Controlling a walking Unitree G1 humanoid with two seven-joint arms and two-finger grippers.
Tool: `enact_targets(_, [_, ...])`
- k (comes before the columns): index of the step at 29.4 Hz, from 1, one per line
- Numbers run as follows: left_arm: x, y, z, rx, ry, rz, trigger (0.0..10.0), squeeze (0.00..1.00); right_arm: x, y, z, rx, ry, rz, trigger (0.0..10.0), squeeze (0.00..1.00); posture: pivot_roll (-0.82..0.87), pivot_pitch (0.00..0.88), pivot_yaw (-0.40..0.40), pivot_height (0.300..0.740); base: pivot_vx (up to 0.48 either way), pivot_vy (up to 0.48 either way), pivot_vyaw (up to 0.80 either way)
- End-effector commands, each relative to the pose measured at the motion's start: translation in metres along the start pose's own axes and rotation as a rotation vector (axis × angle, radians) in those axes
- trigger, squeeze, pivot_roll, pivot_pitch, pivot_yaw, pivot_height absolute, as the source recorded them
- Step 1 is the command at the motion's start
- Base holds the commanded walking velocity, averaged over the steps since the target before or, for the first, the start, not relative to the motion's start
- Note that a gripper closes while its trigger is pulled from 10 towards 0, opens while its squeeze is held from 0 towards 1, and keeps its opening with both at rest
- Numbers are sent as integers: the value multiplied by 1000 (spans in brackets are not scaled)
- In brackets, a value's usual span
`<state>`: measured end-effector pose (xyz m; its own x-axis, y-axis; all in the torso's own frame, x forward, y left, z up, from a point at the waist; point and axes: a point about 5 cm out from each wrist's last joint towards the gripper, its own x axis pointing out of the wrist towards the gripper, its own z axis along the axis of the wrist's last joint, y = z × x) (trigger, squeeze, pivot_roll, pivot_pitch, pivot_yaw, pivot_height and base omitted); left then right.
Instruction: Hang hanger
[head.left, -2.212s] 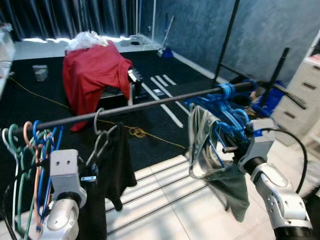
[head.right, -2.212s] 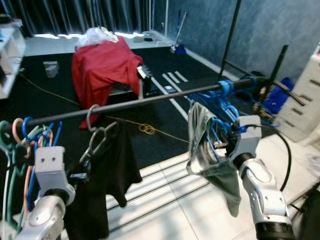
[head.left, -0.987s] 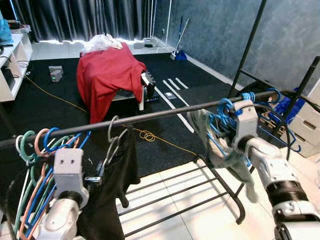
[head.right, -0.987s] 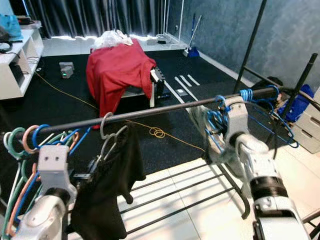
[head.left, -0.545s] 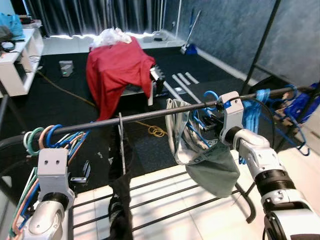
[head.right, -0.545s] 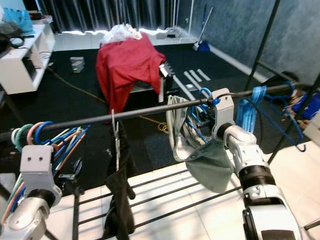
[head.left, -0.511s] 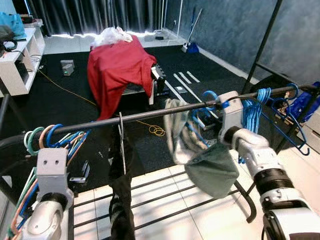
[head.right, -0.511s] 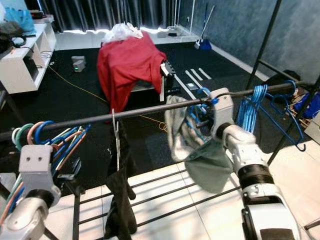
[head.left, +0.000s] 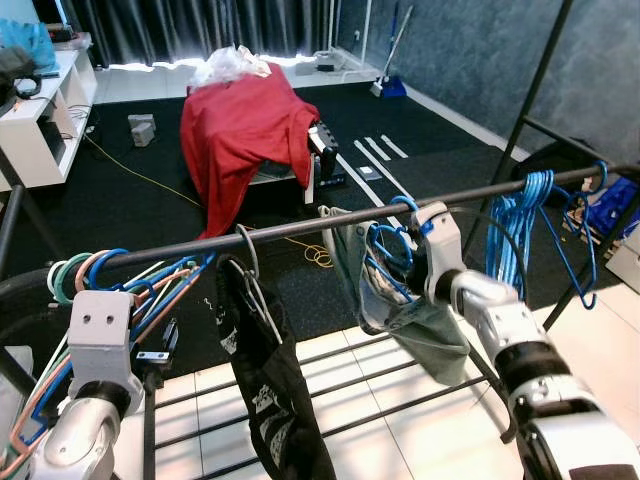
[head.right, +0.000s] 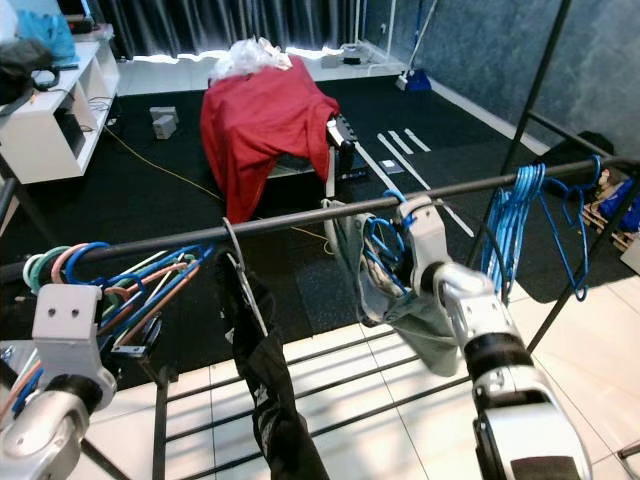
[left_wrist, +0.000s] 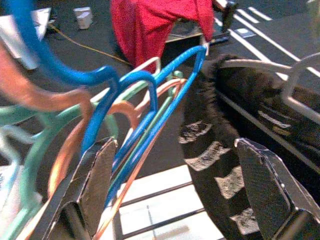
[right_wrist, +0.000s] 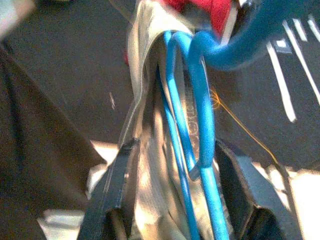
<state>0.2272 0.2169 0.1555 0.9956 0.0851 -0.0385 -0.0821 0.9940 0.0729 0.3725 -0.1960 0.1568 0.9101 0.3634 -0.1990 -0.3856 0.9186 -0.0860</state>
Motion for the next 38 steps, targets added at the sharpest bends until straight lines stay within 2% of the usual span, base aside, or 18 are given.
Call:
enact_targets(1, [-2,0,2,-15,-13,-25,10000,0,-4,0,10,22,-81,-3,10000,1000,65,50,-22,740,0,0,0])
enact_targets(2, [-2,0,2,-15,-13,-25,10000,0,-4,0,10,22,-81,-3,10000,1000,65,50,-22,740,0,0,0])
enact_targets(5, [-9,-13,2,-39,-12,-74,10000,0,-19,13,10,99,-192,75,10000,1000,53,33,-36,740,0,0,0])
enact_targets(6, [-11,-17,0,-49,-4,-61,10000,0,-24,18,7,88,-193,103,10000,1000,46,27,-41,740,0,0,0])
enact_targets(7, [-15,-24,-3,-75,14,-37,10000,0,-29,21,0,68,-178,115,10000,745,41,21,-48,740,0,0,0])
enact_targets(11, [-18,-30,-5,-98,26,-29,10000,0,-32,21,-4,72,-169,103,10000,745,41,21,-48,740,0,0,0])
enact_targets(12, [-21,-39,-4,-129,36,-39,10000,0,-33,20,-11,70,-145,76,10000,278,34,7,-74,740,0,0,0])
enact_targets(16, [-22,-42,-3,-144,39,-43,10000,0,-33,21,-14,70,-138,69,10000,278,34,7,-74,740,0,0,0])
enact_targets(17, [-22,-46,-1,-166,37,-63,10000,0,-33,24,-17,83,-135,74,10000,35,35,0,-89,740,0,0,0])
enact_targets(19, [-21,-50,0,-161,37,-88,10000,0,-34,29,-20,107,-140,84,10000,0,31,0,-98,740,0,0,0])
enact_targets(22, [-17,-52,0,-163,36,-97,10000,0,-36,38,-24,135,-152,105,10000,0,15,0,-99,740,0,0,0])
enact_targets(28, [-12,-49,-7,-167,56,-61,10000,0,-40,42,-25,152,-166,128,10000,0,0,0,-97,740,0,0,0])
enact_targets(38, [-14,-63,-11,-178,117,-73,10000,0,-41,43,-28,193,-150,151,10000,0,-12,0,-101,740,0,-437,0])
